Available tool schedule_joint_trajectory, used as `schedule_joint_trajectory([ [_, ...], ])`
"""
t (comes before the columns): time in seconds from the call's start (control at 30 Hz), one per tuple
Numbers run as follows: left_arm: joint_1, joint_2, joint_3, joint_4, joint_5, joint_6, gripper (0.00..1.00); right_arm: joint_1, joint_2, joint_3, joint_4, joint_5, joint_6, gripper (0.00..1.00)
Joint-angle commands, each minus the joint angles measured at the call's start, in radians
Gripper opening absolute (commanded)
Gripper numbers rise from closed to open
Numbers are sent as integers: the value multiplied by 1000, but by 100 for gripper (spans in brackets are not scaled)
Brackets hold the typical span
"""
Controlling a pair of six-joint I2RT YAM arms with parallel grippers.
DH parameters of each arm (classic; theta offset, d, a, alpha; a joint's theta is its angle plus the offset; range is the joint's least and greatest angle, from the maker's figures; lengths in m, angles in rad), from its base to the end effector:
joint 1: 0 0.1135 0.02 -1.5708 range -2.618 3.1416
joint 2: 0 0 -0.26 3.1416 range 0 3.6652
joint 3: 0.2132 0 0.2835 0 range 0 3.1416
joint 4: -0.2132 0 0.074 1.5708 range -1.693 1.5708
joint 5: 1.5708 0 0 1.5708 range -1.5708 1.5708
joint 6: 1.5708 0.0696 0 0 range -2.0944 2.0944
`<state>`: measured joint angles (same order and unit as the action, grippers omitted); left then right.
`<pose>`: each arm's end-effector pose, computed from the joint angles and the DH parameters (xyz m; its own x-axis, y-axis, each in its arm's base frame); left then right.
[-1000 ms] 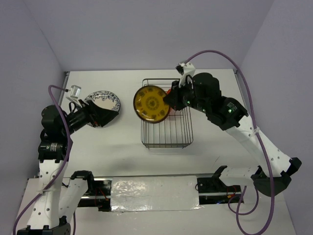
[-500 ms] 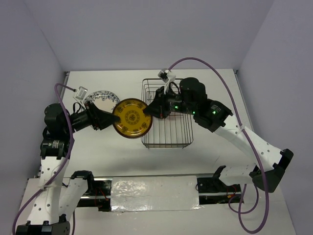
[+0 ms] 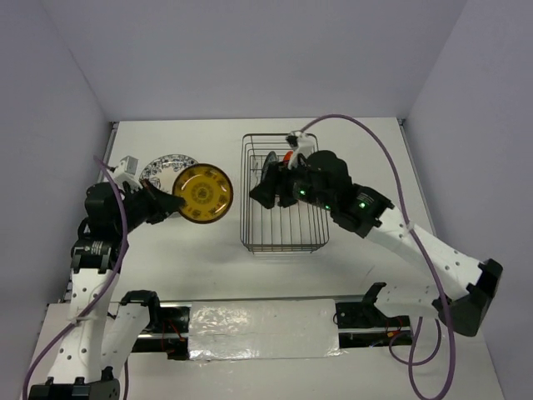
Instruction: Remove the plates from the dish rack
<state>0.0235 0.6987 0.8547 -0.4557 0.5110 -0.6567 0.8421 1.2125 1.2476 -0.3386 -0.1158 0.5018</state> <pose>0.2148 -0.0290 0.3433 -0.5064 -0.5446 -0.6686 0.1736 0.6951 -0.6976 0.2206 0.2592 0.3839 -0.5662 0.0831 -0.8200 -0.6183 0.6150 0.4893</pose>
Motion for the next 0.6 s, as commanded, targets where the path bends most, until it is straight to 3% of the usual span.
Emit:
schedule_joint_trajectory([
  [0.0, 7, 5, -78, -92, -308, -76, 0, -52, -172, -71, -43, 214, 47, 70],
  [0.3, 9, 30, -336, 100, -396, -208, 0, -89, -379, -218, -117, 196, -14, 70],
  [0.57, 9, 146, -482, 232, -348, -219, 0, -89, -386, -286, -108, 205, -31, 72],
])
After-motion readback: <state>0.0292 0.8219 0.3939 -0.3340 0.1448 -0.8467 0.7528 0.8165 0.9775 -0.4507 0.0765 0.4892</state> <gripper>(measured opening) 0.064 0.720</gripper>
